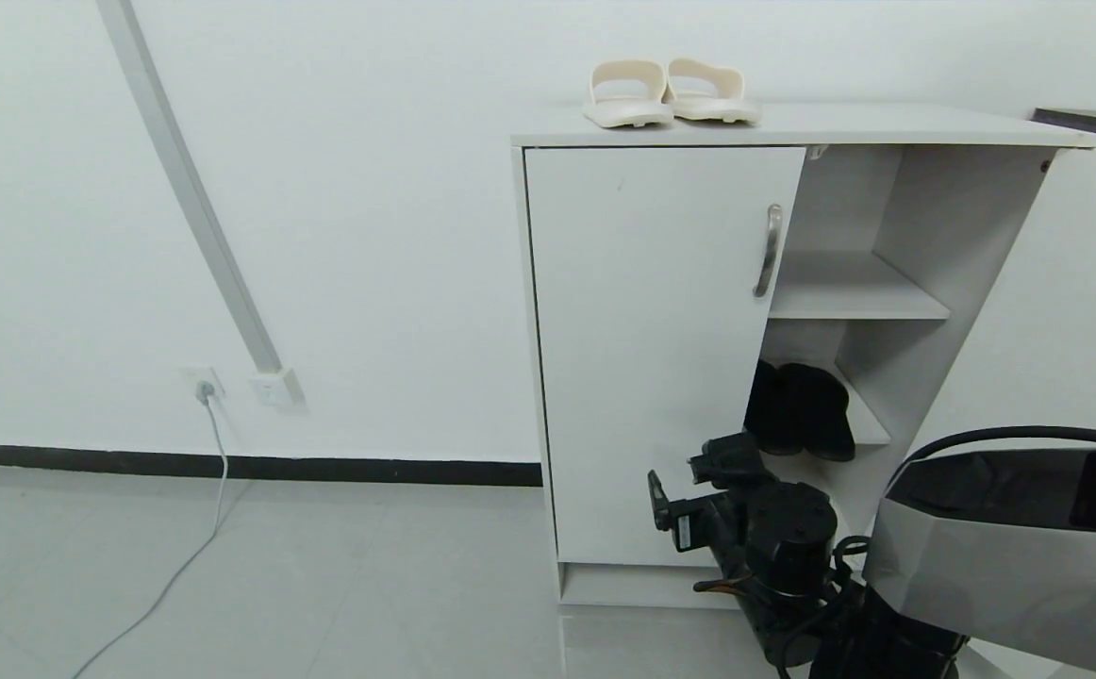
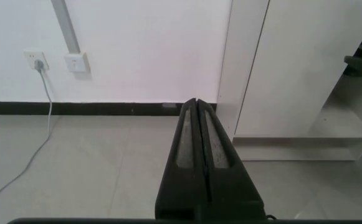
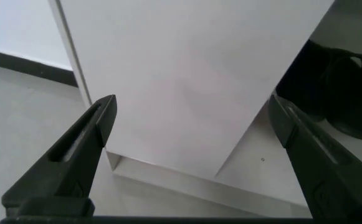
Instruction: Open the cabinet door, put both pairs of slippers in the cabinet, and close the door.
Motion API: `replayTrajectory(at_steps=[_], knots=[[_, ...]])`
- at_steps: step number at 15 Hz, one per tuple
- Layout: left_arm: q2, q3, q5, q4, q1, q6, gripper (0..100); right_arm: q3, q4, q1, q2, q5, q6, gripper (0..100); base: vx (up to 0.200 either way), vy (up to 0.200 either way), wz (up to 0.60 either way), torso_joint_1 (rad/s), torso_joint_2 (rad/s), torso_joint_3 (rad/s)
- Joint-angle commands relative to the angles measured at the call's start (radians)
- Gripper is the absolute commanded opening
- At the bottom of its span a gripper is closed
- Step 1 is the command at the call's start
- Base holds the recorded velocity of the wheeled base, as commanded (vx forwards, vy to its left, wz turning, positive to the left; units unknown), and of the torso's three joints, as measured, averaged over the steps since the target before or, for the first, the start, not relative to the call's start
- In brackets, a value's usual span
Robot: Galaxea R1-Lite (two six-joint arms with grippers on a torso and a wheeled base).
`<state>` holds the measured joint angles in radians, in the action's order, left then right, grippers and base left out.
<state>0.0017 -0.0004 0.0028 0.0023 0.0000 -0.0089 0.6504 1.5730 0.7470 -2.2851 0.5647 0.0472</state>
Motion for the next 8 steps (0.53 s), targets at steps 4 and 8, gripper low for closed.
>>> replayTrajectory(at_steps=[4,8], knots=[[0.0,0.0,0.0,0.002,0.0,0.0,0,0.0,-0.002,0.002,-0.004,0.001,0.0,100,0.0,0.0,0.0,0.035,-0.36,-0.358],[0.0,0.0,0.0,0.002,0.0,0.001,0,-0.002,-0.002,0.0,0.003,0.003,0.0,100,0.0,0.0,0.0,0.091,-0.49,-0.354]])
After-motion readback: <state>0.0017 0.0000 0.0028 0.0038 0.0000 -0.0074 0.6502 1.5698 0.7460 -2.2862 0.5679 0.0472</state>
